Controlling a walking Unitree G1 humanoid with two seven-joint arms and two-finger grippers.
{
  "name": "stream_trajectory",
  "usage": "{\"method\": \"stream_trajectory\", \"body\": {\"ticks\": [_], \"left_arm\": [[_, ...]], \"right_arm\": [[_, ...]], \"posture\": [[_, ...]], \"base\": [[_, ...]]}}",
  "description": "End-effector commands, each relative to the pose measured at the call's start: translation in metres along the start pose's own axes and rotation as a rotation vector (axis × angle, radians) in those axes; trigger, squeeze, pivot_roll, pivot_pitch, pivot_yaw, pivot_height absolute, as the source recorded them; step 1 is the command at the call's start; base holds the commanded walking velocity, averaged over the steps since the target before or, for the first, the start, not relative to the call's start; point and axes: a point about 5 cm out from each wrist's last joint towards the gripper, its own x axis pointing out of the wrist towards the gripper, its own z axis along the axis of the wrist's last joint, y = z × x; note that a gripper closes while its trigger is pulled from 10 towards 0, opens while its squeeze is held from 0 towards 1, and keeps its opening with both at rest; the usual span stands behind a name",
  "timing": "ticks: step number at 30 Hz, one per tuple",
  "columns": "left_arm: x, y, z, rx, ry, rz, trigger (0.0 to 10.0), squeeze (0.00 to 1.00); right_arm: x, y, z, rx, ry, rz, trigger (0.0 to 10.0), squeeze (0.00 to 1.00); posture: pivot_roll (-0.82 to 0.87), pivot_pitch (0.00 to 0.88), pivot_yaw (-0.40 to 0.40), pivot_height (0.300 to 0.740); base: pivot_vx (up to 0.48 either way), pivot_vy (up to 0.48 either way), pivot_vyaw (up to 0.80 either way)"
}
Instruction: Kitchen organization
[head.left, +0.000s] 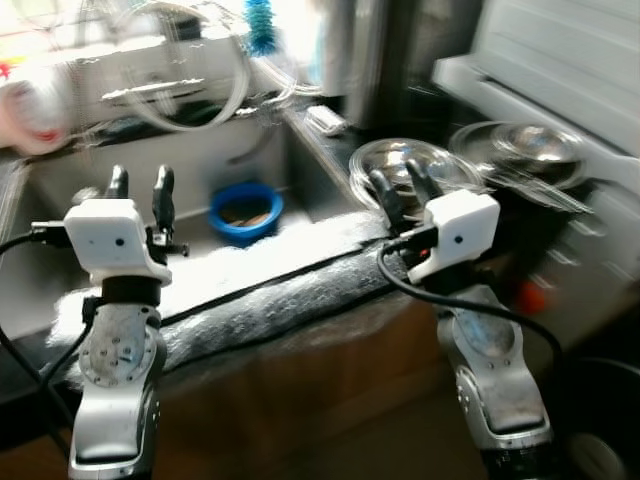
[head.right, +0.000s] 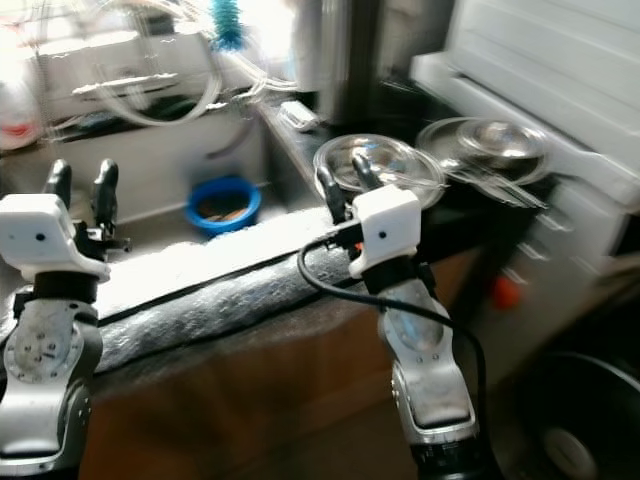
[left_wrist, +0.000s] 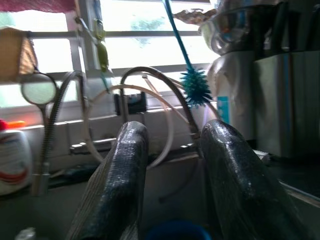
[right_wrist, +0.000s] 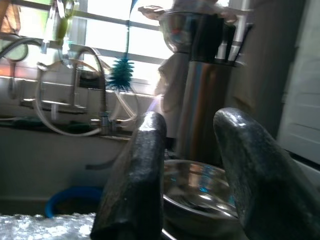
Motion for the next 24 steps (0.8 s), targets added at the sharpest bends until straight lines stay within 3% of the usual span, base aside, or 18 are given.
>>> {"method": "stream_trajectory", "body": {"ticks": [1, 14, 24], "left_arm": [[0.0, 0.001, 0.002, 0.004, -0.012, 0.003, 10.0, 0.0], [0.001, 0.003, 0.001, 0.013, -0.013, 0.011, 10.0, 0.0], [0.002, 0.015, -0.002, 0.044, -0.007, 0.036, 10.0, 0.0]], "right_arm": [[0.002, 0.003, 0.004, -0.003, -0.017, 0.018, 10.0, 0.0], [0.001, 0.007, 0.007, 0.008, -0.03, 0.037, 10.0, 0.0], [-0.027, -0.015, 0.003, -0.041, 0.036, -0.124, 10.0, 0.0]], "posture": [[-0.12, 0.0, 0.055, 0.74], [-0.12, 0.0, 0.055, 0.74], [-0.14, 0.0, 0.065, 0.74]], "base": [[0.0, 0.0, -0.71], [0.0, 0.0, 0.0], [0.0, 0.0, 0.0]]}}
